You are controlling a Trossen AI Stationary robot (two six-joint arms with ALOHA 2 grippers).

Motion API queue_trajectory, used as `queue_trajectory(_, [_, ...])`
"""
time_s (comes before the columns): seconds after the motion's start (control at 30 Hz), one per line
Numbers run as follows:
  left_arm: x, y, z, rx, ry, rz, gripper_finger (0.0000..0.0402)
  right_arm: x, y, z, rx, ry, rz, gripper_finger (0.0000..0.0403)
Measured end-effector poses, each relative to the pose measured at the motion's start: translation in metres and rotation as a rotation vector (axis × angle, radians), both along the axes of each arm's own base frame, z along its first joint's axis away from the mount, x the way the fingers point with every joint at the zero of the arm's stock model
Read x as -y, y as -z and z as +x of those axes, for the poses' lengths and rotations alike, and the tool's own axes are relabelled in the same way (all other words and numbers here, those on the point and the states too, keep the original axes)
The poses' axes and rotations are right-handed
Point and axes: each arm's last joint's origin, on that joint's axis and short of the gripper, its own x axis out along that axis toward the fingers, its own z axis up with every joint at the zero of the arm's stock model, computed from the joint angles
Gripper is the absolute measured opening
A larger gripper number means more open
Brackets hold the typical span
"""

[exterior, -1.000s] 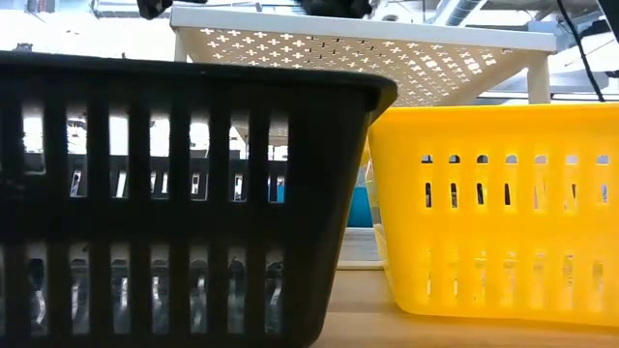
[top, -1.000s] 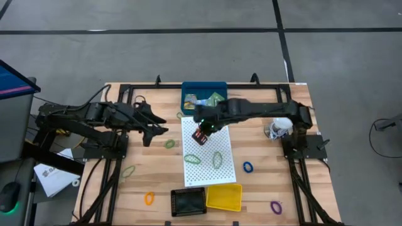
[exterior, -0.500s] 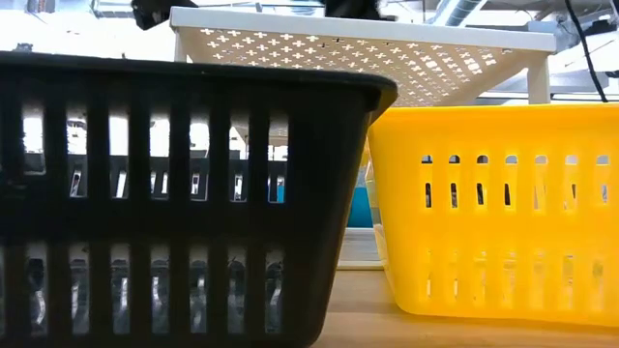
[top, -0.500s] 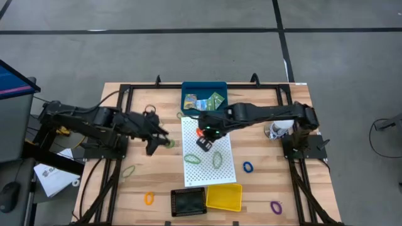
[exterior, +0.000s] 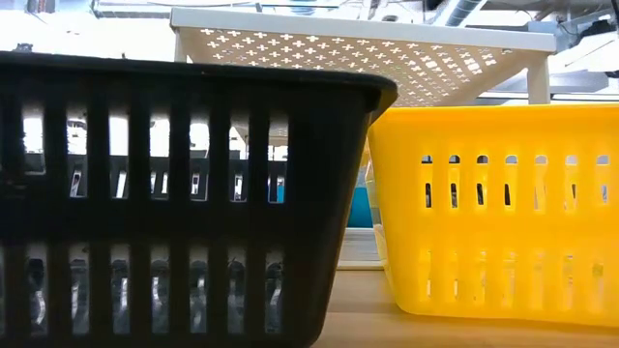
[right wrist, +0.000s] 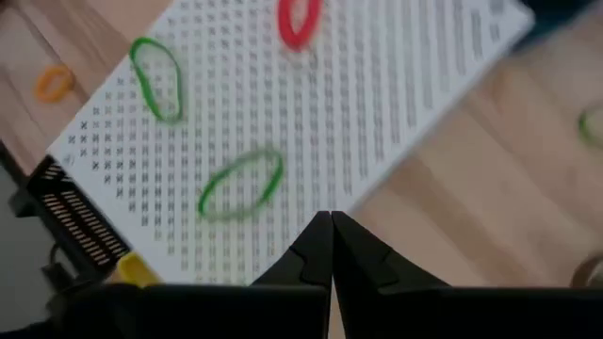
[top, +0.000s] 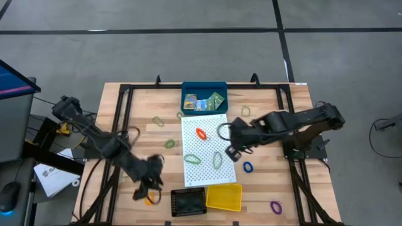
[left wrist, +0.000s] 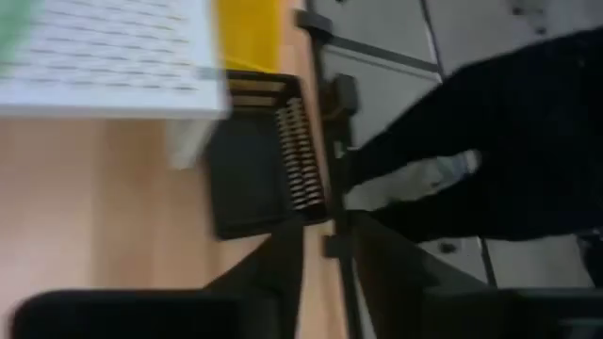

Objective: Pick & Place Office Desk Supplies
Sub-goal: Put the purple spring keychain into the yellow bin

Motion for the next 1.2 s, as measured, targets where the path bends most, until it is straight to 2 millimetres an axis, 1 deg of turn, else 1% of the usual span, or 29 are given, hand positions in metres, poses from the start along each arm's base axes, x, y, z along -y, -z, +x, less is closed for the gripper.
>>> queue_trajectory(0.1, [0.018,0.01,0.015,0.034,0.024,-0.036,0.0026,-0.007,-0.002,-0.019,0.063,0.038,0.024,0.0])
queue_trajectory(0.17, [0.026,0.016,0.027,0.072,0.009,-0.066,0.0008,-0.01,-0.005,-0.029,0.095,0.049,0.012,0.0])
queue_trajectory(0.33, [0.036,0.042,0.055,0.084,-0.11,-0.073,0.0001,-0.017,-0.01,-0.041,0.128,0.009,-0.036,0.0])
queue_trajectory(0.43, [0.039,0.055,0.072,0.073,-0.18,-0.038,0.0,-0.02,-0.013,-0.045,0.139,-0.031,-0.056,0.0])
queue_trajectory(0.57, [0.044,0.071,0.09,0.052,-0.203,0.01,0.0,-0.025,-0.014,-0.049,0.156,-0.059,-0.094,0.0])
queue_trajectory(0.67, [0.045,0.077,0.095,0.044,-0.231,0.027,0.0,-0.028,-0.017,-0.055,0.173,-0.082,-0.101,0.0])
queue_trajectory(0.83, [0.041,0.078,0.094,0.045,-0.321,0.07,0.0,-0.033,-0.021,-0.063,0.202,-0.096,-0.113,0.0])
queue_trajectory(0.93, [0.038,0.08,0.093,0.028,-0.34,0.09,0.0,-0.035,-0.022,-0.068,0.203,-0.101,-0.112,0.0])
queue_trajectory(1.2, [0.026,0.082,0.098,0.011,-0.397,0.121,0.0,-0.035,-0.022,-0.069,0.195,-0.092,-0.115,0.0])
